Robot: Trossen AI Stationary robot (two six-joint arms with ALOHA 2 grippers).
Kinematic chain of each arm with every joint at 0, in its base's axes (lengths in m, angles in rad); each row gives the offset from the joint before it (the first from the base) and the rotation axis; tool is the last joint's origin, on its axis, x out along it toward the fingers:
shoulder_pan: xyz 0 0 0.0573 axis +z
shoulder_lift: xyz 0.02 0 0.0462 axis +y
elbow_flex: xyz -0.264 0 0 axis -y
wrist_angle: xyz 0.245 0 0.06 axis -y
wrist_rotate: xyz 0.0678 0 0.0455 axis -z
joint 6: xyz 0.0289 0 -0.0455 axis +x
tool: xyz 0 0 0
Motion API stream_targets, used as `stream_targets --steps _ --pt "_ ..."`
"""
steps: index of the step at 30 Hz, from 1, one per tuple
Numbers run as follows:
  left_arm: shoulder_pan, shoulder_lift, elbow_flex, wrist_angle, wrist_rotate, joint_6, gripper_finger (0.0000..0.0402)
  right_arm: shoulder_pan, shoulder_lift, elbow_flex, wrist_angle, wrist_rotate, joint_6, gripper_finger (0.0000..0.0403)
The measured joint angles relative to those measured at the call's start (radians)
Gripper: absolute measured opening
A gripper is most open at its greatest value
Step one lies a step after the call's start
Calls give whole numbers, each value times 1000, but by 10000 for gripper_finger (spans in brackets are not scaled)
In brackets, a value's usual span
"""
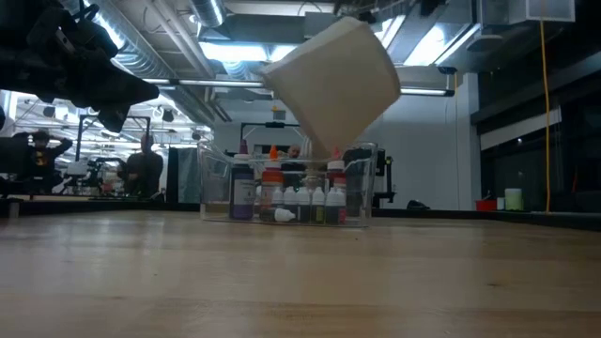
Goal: Pick & Place food coloring
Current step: Put the big blue food coloring bottle into the container
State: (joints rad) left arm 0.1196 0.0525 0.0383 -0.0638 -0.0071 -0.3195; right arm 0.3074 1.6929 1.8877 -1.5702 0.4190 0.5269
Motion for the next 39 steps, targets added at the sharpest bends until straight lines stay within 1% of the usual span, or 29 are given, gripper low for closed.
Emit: stream_targets --steps 3,5,11,14,17,22,25,27,30,34,37,39 --pt "0 0 0 0 0 0 15 104 4 -1 0 -29 74 192" --pt "0 0 0 0 0 0 15 168 7 -25 3 -41 149 192" --pt "0 0 0 0 0 0 15 300 8 -206 25 -96 492 195" --pt "0 0 0 0 0 0 15 335 8 -298 103 -131 606 211" --pt "0 0 0 0 0 0 15 346 8 -380 167 -204 698 241" --pt "0 0 0 0 0 0 15 335 8 -499 311 -313 769 301" --pt "0 0 0 0 0 0 15 316 9 -571 350 -385 810 320" --pt "0 0 0 0 0 0 15 304 9 -614 381 -415 830 323" --pt "0 0 0 0 0 0 15 289 9 -662 481 -454 827 321" --pt "0 0 0 0 0 0 15 278 9 -698 588 -474 826 317" --pt "0 0 0 0 0 0 15 278 9 -702 601 -475 827 316" --pt "0 0 0 0 0 0 15 278 9 -702 595 -495 831 316"
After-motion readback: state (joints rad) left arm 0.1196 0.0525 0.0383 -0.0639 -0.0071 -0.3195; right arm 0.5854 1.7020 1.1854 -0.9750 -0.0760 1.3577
